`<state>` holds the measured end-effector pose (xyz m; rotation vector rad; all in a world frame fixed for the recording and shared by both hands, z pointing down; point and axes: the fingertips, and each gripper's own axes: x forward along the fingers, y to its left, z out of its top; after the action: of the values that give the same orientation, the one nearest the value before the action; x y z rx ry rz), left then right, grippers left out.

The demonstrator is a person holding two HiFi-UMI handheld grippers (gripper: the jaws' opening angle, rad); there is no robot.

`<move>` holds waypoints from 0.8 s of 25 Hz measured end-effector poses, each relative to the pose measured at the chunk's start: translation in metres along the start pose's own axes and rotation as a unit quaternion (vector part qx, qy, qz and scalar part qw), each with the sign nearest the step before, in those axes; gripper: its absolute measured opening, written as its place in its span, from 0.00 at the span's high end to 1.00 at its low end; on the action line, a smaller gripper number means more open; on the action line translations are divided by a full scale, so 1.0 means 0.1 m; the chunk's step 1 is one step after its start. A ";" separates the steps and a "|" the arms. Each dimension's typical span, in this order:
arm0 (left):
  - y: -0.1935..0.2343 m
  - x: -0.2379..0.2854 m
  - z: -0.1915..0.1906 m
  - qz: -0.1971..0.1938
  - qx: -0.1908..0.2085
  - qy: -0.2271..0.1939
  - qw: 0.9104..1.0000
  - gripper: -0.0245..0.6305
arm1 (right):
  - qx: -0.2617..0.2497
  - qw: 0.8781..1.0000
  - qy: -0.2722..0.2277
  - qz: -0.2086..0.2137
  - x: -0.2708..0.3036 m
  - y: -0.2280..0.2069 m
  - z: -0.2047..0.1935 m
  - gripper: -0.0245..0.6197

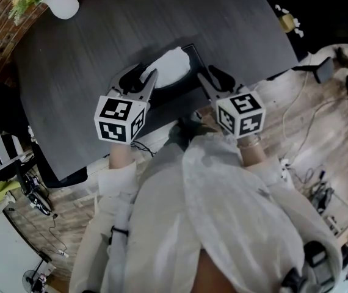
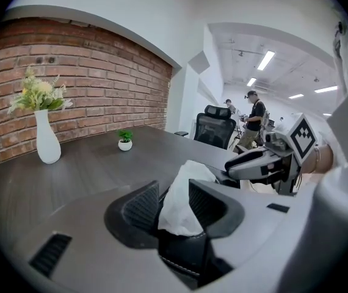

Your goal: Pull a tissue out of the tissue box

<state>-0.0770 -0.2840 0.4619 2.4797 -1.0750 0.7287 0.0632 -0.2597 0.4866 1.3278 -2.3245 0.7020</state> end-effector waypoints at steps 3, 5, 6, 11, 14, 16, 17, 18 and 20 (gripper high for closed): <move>0.00 0.05 0.04 -0.013 0.017 0.010 1.000 0.76 | -0.003 1.000 0.007 0.004 0.02 0.00 -0.02 0.79; -0.01 0.09 0.06 -0.020 0.025 0.015 0.999 0.76 | -0.002 1.000 0.008 0.005 0.03 0.00 -0.02 0.79; -0.02 0.11 0.05 -0.023 0.031 0.019 0.999 0.76 | -0.001 1.000 0.008 0.006 0.04 0.00 -0.02 0.79; -0.08 0.22 0.00 -0.034 0.064 0.043 0.996 0.76 | -0.001 1.000 0.008 0.008 0.05 0.00 -0.02 0.79; -0.12 0.26 -0.03 -0.041 0.085 0.058 0.994 0.76 | -0.003 1.000 0.008 0.011 0.05 0.01 -0.03 0.79; -0.13 0.28 -0.04 -0.043 0.090 0.063 0.993 0.76 | -0.004 1.000 0.007 0.011 0.05 0.01 -0.03 0.79; -0.13 0.29 -0.04 -0.043 0.091 0.064 0.993 0.76 | -0.005 1.000 0.006 0.011 0.05 0.01 -0.03 0.79; -0.14 0.30 -0.04 -0.043 0.093 0.065 0.993 0.76 | -0.005 1.000 0.006 0.011 0.05 0.01 -0.03 0.79; -0.14 0.32 -0.05 -0.043 0.095 0.067 0.992 0.76 | -0.008 1.000 0.004 0.010 0.05 0.01 -0.03 0.79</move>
<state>-0.0494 -0.2903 0.4824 2.5709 -0.8827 0.9967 0.0602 -0.2612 0.4918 1.2936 -2.3351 0.6926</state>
